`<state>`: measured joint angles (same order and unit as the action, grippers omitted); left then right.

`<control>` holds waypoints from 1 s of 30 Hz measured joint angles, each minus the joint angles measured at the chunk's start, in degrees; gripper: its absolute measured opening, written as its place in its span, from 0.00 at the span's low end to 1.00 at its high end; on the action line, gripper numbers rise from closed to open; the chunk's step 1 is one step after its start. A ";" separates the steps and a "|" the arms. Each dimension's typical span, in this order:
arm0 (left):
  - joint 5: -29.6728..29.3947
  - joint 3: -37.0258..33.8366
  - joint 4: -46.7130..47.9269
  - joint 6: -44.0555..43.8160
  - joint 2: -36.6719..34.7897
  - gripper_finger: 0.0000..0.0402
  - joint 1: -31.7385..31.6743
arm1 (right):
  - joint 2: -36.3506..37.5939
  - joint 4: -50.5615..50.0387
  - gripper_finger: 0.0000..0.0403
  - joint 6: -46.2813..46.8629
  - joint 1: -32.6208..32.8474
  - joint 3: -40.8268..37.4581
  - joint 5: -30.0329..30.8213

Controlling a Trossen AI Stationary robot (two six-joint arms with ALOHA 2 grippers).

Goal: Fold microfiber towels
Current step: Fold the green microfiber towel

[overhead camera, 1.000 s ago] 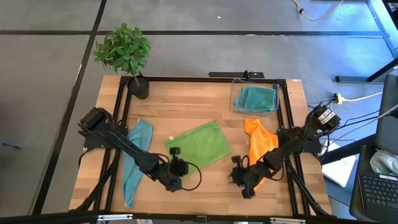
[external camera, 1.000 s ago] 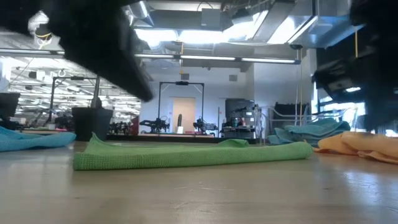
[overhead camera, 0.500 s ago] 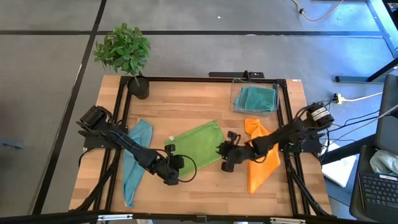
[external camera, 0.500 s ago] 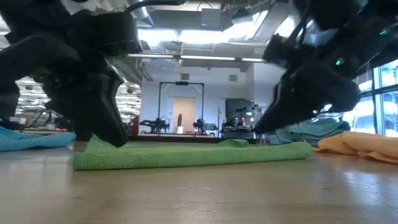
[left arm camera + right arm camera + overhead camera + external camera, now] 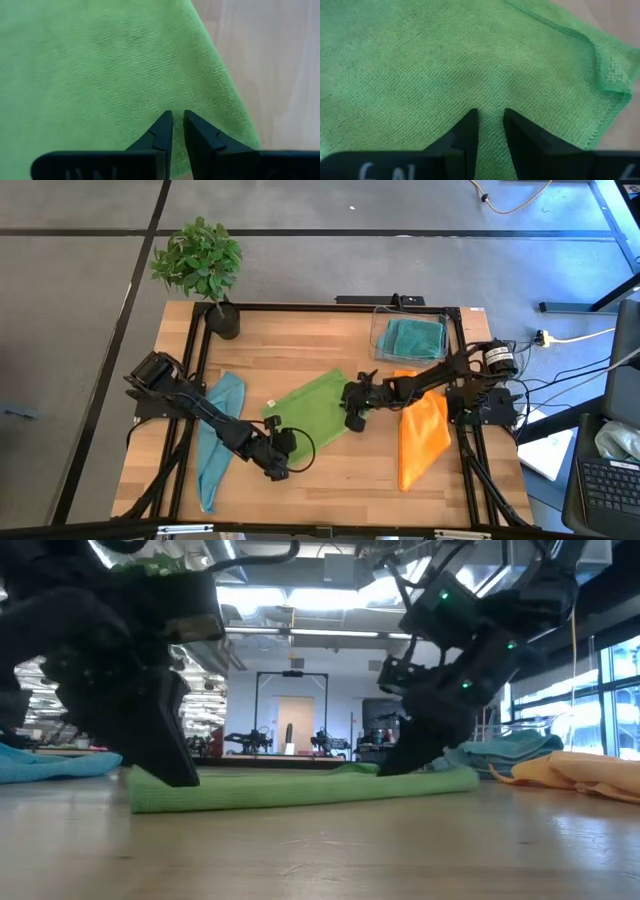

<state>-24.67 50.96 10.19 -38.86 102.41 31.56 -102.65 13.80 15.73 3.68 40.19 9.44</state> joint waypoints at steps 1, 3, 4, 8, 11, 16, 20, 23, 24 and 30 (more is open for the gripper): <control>0.00 0.00 -0.99 -0.04 0.70 0.10 0.07 | -0.40 0.81 0.25 -1.32 -0.50 0.01 -0.56; -0.81 0.10 -4.27 -0.28 2.52 0.10 0.10 | -0.95 2.70 0.25 -4.38 -1.29 -0.03 -0.97; -0.99 0.15 -5.67 -0.48 3.22 0.10 0.10 | -1.19 3.52 0.25 -6.15 -1.67 -0.09 -1.26; -1.12 0.26 -12.41 -0.98 6.10 0.10 0.08 | -2.20 4.84 0.25 -12.54 -3.58 1.35 -1.54; -0.79 0.13 -16.46 0.15 6.70 0.10 0.03 | -3.60 4.03 0.25 -15.01 -5.04 3.63 -1.83; -0.03 0.02 -16.69 -0.08 6.02 0.10 0.34 | -2.75 -3.27 0.25 -16.18 -5.33 7.20 -2.17; -3.35 1.34 -16.95 -2.56 6.21 0.10 0.56 | 1.57 -5.31 0.27 -17.76 -3.51 10.23 -1.89; -4.06 3.66 -18.07 -1.50 6.60 0.10 0.19 | 5.18 -7.75 0.31 -17.90 -0.49 10.93 -2.83; -4.15 4.31 -17.64 -0.37 6.60 0.10 0.29 | 6.31 -9.08 0.32 -17.60 0.78 10.84 -3.88; -5.61 9.37 0.78 5.02 5.66 0.10 2.08 | 6.51 -7.12 0.35 -16.99 12.04 10.09 -8.53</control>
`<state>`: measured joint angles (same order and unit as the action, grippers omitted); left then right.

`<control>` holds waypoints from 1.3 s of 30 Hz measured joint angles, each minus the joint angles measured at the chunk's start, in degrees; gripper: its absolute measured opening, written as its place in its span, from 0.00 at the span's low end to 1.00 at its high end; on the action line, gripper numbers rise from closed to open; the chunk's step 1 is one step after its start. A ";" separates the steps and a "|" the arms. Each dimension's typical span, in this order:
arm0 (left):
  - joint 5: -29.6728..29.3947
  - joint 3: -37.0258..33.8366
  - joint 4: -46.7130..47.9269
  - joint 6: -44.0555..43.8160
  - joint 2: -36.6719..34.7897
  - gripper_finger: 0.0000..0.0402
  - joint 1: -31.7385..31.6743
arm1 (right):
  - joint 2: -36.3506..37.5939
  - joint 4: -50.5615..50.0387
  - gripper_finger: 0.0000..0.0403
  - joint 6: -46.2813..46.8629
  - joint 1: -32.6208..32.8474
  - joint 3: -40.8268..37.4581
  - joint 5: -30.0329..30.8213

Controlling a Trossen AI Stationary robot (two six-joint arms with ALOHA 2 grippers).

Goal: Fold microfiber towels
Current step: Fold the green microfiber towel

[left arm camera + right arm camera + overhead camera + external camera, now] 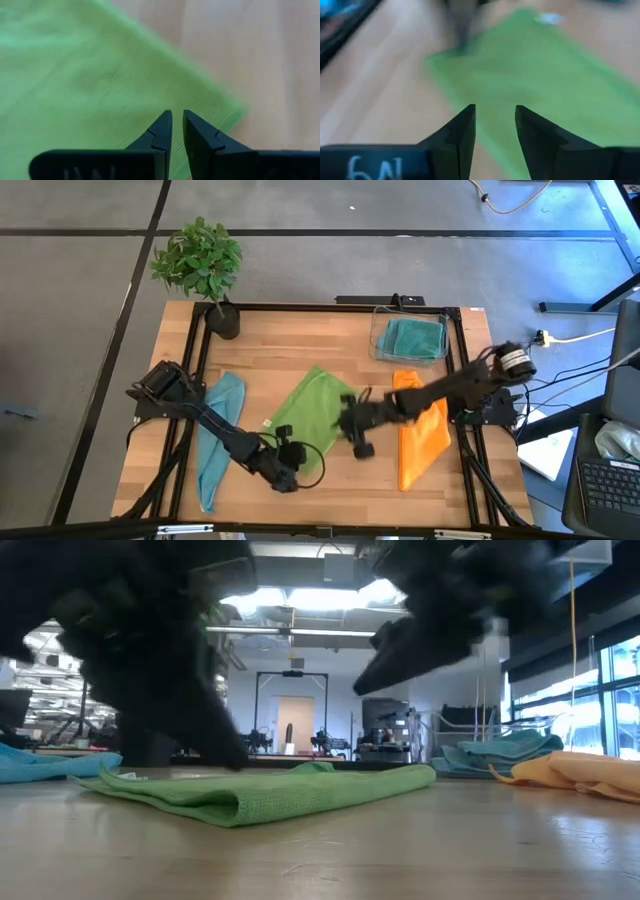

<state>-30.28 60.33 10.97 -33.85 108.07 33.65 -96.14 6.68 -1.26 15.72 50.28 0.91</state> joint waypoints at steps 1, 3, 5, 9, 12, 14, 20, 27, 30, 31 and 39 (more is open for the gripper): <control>-0.19 1.11 4.81 0.55 0.00 0.10 0.21 | -0.91 0.65 0.35 -0.75 2.10 -0.01 0.30; -0.22 3.21 14.10 2.93 0.00 0.10 0.93 | -2.90 4.06 0.35 -3.04 5.78 -0.11 3.46; -0.28 5.08 20.77 4.07 -0.02 0.10 1.95 | -4.97 8.58 0.35 -5.22 8.59 -0.09 7.91; 0.08 8.68 34.07 1.14 -0.02 0.10 3.79 | -10.17 16.40 0.36 -7.13 11.56 0.99 11.79; -0.01 10.43 40.10 -2.03 -0.04 0.10 4.89 | -15.28 15.84 0.40 -7.02 11.94 5.28 11.55; -0.05 10.60 42.36 -3.49 -0.04 0.10 5.57 | -18.87 13.49 0.44 -7.47 12.06 9.10 11.54; 1.85 9.79 43.75 -7.78 -0.04 0.10 6.90 | -26.57 -1.15 0.55 -7.99 12.25 21.73 14.26; 1.88 9.79 43.93 -12.43 -0.04 0.10 9.58 | -28.31 -8.00 0.52 -8.18 12.31 26.51 15.30; 1.05 9.79 43.66 -14.36 -0.04 0.10 10.49 | -28.46 -7.22 0.43 -8.29 12.30 26.51 15.17; 0.99 9.79 43.43 -14.70 -0.04 0.10 10.78 | -28.47 -7.27 0.40 -8.30 12.21 26.51 15.01; 0.40 9.79 42.10 -15.56 -0.04 0.10 11.72 | -28.71 -7.31 0.16 -8.43 9.06 26.34 7.55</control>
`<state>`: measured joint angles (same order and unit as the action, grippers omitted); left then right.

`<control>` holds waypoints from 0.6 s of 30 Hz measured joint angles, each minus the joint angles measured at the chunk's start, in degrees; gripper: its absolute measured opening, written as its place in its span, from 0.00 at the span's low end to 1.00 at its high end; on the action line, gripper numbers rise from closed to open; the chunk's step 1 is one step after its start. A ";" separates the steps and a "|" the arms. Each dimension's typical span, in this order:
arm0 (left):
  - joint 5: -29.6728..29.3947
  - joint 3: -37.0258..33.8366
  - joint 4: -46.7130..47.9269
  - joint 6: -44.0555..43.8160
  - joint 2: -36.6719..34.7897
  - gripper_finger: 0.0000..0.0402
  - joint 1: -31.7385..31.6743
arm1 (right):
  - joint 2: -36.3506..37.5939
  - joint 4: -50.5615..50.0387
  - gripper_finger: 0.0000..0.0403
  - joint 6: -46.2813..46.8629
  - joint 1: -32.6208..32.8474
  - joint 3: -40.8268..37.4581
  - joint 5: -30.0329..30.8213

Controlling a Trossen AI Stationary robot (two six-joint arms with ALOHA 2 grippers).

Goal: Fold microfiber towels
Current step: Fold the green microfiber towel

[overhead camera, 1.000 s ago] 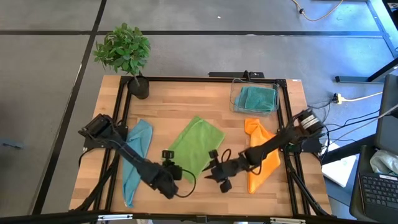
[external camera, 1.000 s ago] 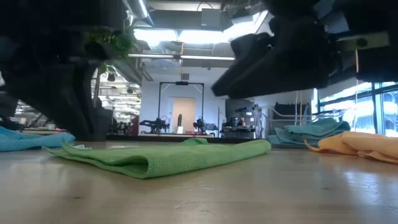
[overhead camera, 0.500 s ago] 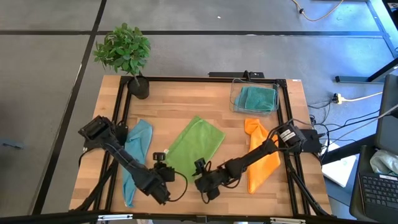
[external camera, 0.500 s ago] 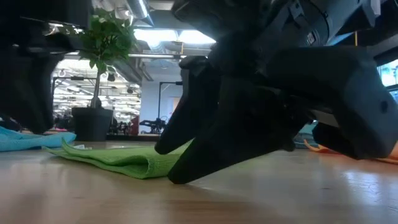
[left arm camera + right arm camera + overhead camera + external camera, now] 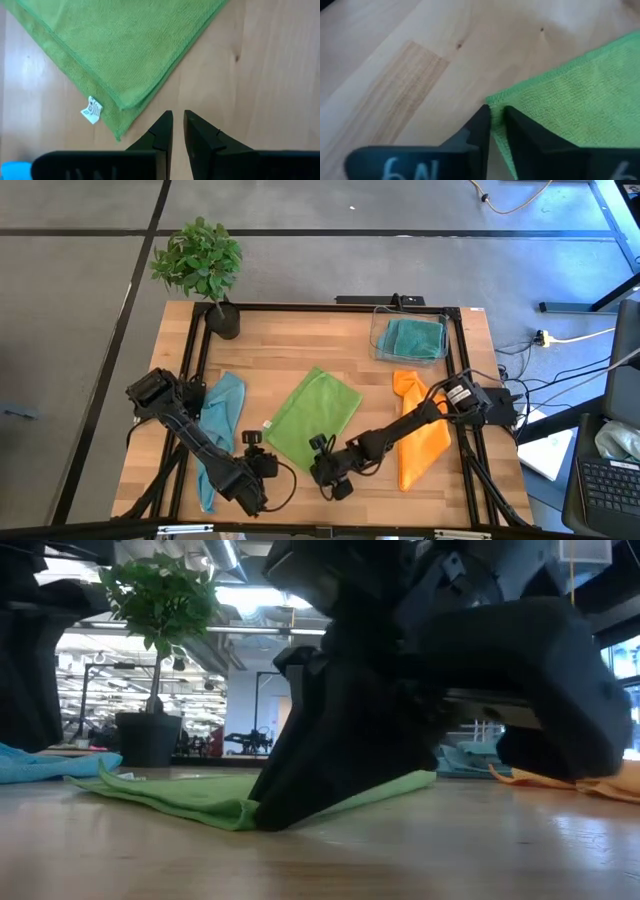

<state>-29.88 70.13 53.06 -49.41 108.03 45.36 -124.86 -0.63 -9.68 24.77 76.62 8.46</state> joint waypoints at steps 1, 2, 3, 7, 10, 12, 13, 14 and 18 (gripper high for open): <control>-0.06 0.00 -0.33 0.00 0.00 0.10 0.00 | -0.01 -0.03 0.14 0.08 -0.37 0.00 -1.20; -0.16 0.00 -0.71 0.00 0.00 0.10 0.00 | -0.02 -0.06 0.11 0.10 -0.66 0.00 -2.43; -0.39 0.00 -1.16 0.02 0.00 0.10 0.00 | -0.02 -0.08 0.09 0.10 -0.83 0.00 -3.39; -1.13 0.00 -3.73 0.79 -0.02 0.10 0.00 | 0.08 -0.64 0.02 0.40 -0.89 0.04 -4.67; -1.13 0.00 -4.90 2.46 -0.04 0.10 0.00 | 0.48 -2.39 0.03 0.54 0.02 0.07 -4.42; -1.16 0.00 -4.84 3.42 -0.04 0.10 0.16 | 1.07 -4.32 0.04 1.40 0.60 0.05 -4.21; -1.20 0.00 -4.84 4.26 -0.04 0.10 0.30 | 1.48 -5.05 0.04 1.97 0.91 0.00 -3.80; -1.24 0.00 -4.88 5.48 -0.04 0.10 0.52 | 1.91 -6.32 0.03 2.32 1.22 -0.03 -3.62; -1.23 0.00 -5.81 14.86 -0.04 0.11 1.34 | 3.34 -10.10 0.01 4.52 2.41 -0.15 -4.06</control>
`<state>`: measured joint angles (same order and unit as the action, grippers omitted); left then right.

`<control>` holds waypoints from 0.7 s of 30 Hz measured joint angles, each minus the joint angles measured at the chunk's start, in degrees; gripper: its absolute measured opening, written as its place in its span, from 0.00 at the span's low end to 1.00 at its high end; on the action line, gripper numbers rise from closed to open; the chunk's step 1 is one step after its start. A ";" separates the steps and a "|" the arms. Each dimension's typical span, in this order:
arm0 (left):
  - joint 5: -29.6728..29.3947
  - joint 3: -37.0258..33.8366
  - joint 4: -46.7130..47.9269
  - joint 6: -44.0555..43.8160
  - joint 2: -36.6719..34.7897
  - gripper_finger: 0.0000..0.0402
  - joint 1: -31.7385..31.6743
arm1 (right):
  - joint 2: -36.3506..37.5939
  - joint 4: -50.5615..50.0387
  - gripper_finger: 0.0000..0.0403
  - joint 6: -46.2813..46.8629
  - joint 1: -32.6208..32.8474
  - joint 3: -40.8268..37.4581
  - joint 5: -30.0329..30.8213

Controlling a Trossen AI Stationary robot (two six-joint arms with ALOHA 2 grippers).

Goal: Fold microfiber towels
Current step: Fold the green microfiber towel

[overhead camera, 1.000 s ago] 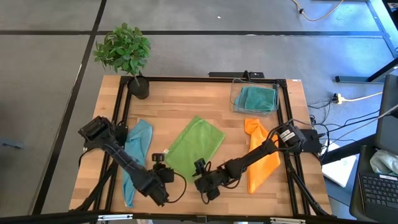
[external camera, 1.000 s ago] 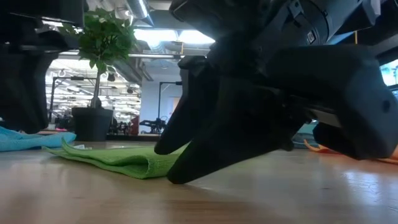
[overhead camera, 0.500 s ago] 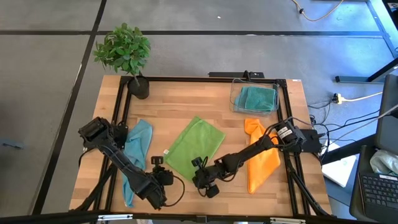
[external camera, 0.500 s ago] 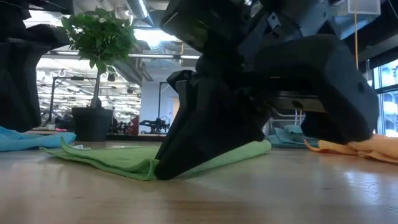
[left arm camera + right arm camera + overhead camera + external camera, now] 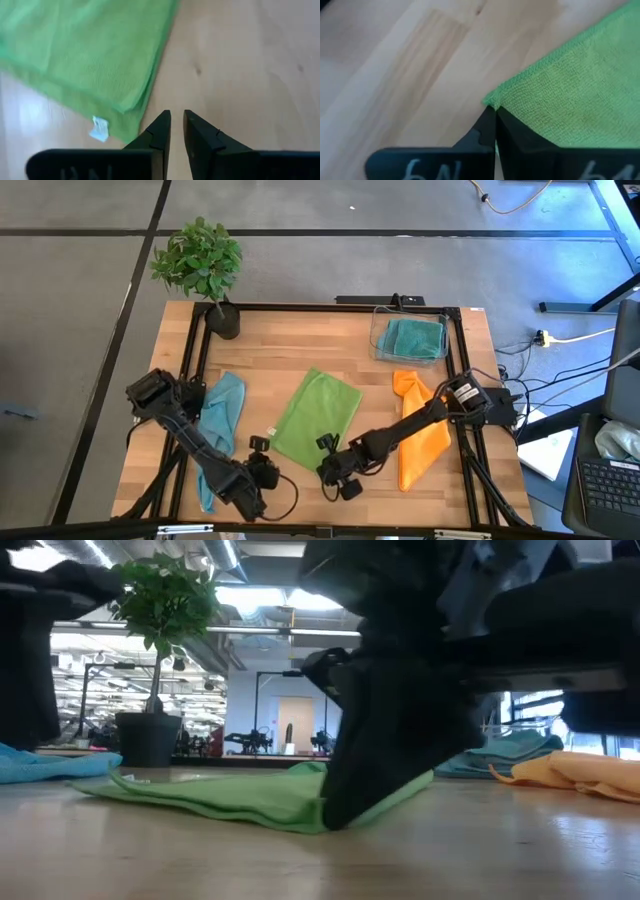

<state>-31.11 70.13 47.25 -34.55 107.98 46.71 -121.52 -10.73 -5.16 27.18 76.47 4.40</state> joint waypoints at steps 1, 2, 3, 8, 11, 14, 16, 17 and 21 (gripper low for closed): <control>-0.28 0.00 -0.65 3.04 0.00 0.12 0.13 | 0.29 -0.64 0.02 0.40 0.25 -0.02 -0.26; -1.32 0.00 -1.54 5.86 0.00 0.13 0.29 | 0.46 -1.39 0.03 0.77 0.50 -0.02 -0.75; -2.64 0.00 -2.65 8.27 0.00 0.15 0.40 | 0.53 -1.74 0.03 1.11 0.83 -0.02 -0.71; -5.77 0.04 -6.08 15.55 -0.02 0.24 -0.36 | 0.66 -3.47 0.04 1.88 1.48 0.04 -0.67; -4.61 0.04 -5.99 16.30 -0.02 0.31 -1.59 | 0.68 -3.89 0.02 1.91 1.57 0.09 -0.74; -3.88 0.04 -5.97 19.49 -0.02 0.38 -2.50 | 0.68 -3.95 0.02 1.91 1.57 0.09 -0.78; -3.70 -0.35 -6.33 20.84 -0.02 0.41 -2.99 | 0.68 -3.99 0.03 1.92 1.57 0.09 -0.82; -2.65 -0.70 -6.35 21.23 -0.02 0.43 -3.27 | 0.68 -4.03 0.04 1.91 1.57 0.09 -0.82; 2.84 -3.03 -7.47 21.27 -0.02 0.47 -4.63 | 0.76 -4.76 0.03 1.92 1.85 0.11 -1.20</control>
<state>-28.28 67.10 39.78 -13.28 107.96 42.08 -120.76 -15.49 -3.24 29.03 76.58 3.20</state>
